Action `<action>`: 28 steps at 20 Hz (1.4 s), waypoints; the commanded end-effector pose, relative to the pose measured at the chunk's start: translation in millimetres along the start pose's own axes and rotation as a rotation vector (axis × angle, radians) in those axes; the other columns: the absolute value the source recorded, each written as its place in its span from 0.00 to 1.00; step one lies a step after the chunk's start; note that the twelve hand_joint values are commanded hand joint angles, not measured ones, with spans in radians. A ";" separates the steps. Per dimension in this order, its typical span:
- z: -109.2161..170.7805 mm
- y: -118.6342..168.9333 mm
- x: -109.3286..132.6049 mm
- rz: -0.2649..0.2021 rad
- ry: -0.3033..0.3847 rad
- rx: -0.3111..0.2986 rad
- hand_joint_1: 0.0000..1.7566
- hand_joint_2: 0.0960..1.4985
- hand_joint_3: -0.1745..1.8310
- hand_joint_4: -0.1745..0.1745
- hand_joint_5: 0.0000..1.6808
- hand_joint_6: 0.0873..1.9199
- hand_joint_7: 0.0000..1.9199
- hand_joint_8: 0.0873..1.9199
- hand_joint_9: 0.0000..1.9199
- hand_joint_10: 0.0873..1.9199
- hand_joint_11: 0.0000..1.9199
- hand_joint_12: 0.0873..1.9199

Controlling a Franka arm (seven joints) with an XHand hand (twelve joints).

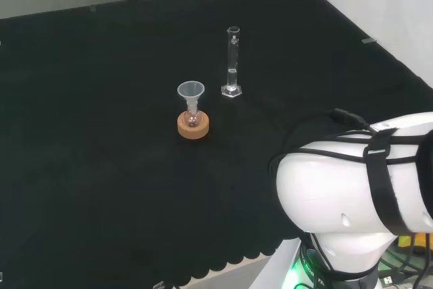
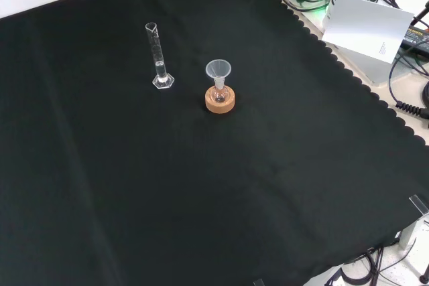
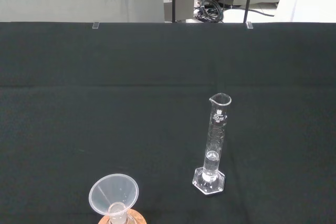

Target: Pick up the graduated cylinder.

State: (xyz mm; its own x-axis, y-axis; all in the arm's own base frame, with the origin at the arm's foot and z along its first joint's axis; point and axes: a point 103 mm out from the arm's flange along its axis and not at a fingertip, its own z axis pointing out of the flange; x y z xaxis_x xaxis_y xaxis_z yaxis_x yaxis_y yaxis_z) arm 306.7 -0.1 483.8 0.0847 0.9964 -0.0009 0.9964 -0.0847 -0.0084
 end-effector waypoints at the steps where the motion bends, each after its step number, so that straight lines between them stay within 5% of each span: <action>1: -0.4 0.0 0.1 0.001 -0.007 -0.008 0.01 0.72 0.36 0.60 0.10 0.06 0.01 0.21 0.10 0.29 0.06 0.66; 9: 7.3 4.1 -3.9 0.015 0.001 0.003 0.00 0.78 0.29 0.60 0.14 0.00 0.01 0.20 0.10 0.28 0.04 0.69; 18: 61.0 25.0 -37.3 0.078 0.026 0.046 0.00 0.79 0.28 0.60 0.14 0.00 0.02 0.21 0.11 0.28 0.05 0.69; 28: 115.5 95.4 -80.0 0.094 0.089 0.063 0.01 0.80 0.26 0.57 0.17 0.00 0.04 0.21 0.14 0.27 0.06 0.69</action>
State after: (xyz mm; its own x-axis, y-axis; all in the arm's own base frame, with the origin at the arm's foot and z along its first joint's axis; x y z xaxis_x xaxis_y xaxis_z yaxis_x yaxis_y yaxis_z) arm 352.5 -52.4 400.4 0.1675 0.9849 0.0444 0.9833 -0.1636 -0.0802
